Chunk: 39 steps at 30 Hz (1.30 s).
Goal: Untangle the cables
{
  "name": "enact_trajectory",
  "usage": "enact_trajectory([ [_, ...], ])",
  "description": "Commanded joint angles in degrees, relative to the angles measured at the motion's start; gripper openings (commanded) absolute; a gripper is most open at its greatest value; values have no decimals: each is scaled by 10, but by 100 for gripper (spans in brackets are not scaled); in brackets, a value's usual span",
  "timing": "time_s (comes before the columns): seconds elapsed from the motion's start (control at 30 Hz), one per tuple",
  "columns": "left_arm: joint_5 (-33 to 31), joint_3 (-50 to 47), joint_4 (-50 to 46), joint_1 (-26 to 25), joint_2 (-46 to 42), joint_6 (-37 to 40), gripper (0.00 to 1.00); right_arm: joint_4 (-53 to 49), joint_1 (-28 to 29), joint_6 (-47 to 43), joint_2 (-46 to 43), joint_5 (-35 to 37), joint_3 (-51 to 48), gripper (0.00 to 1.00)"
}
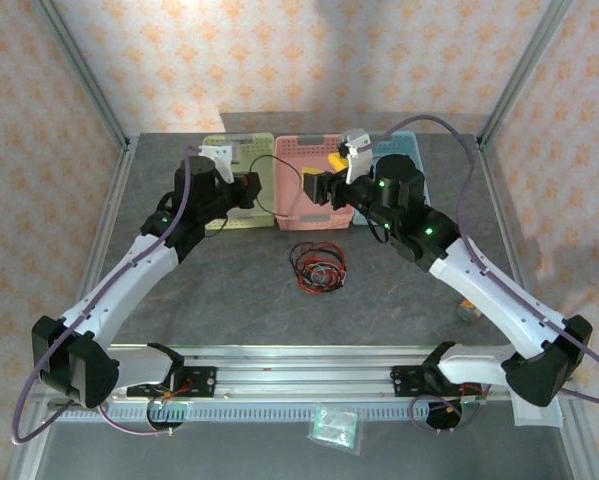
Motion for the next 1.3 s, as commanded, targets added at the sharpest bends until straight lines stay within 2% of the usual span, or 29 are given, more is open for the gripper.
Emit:
enact_trajectory([
  [0.0,-46,51,-23,17,11,20,0,4,-3,8,-8,68,-14,78],
  [0.2,-149,151,-95,37,70,77,0,-12,-3,20,7,98,-31,100],
  [0.37,-209,211,-117,54,132,106,0,-26,-3,28,23,89,-36,100],
  [0.67,-229,265,-103,75,220,122,0,-25,-2,50,20,90,-65,100],
  [1.03,-262,274,-77,83,358,112,0,-18,-3,115,4,77,-130,100],
  [1.2,-270,303,-113,92,430,80,0,-22,-3,137,-11,97,-158,100],
  [1.27,-244,317,-130,101,457,68,0,-23,-3,153,-17,112,-164,100],
])
